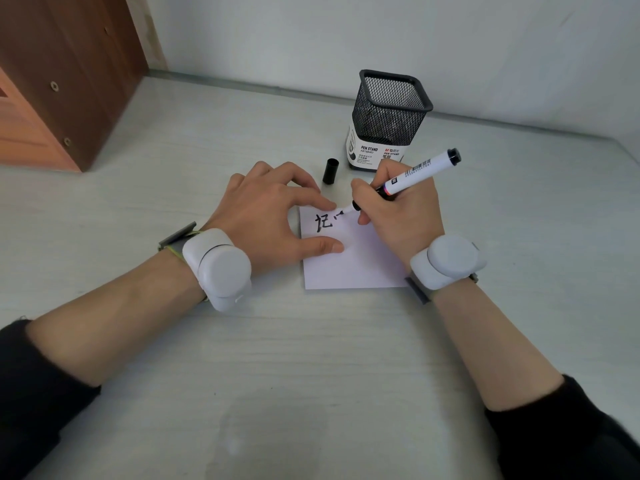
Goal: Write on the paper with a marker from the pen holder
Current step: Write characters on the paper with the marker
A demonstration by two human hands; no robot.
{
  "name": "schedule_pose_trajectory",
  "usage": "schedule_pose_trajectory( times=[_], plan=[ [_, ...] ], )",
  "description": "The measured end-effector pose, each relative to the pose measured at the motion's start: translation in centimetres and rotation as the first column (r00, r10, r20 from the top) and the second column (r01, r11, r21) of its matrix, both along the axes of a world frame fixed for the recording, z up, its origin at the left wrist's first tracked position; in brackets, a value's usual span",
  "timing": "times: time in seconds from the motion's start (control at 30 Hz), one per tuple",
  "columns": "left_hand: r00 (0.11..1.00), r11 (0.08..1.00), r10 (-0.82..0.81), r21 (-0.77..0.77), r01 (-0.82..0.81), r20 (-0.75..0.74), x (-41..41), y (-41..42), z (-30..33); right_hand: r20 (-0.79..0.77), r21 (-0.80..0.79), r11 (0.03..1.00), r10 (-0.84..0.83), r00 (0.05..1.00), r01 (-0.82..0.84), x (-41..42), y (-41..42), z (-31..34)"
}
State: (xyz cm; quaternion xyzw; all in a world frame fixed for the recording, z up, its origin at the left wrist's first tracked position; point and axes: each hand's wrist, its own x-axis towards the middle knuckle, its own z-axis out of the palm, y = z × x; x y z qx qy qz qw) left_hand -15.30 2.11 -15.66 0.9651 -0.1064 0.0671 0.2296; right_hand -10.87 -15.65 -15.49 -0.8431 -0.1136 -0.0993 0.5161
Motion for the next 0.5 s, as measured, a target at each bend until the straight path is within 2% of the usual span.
schedule_pose_trajectory(
  times=[0.33, 0.5],
  plan=[
    [1.000, 1.000, 0.005, -0.004, -0.005, -0.003, 0.01, 0.00, 0.02, -0.050, 0.026, 1.000, 0.015, 0.999, -0.013, 0.12, -0.02, 0.00],
    [1.000, 1.000, 0.008, -0.008, -0.008, -0.006, 0.04, 0.02, 0.02, -0.019, -0.007, 0.999, 0.033, 0.999, -0.033, -0.03, 0.02, -0.07]
  ],
)
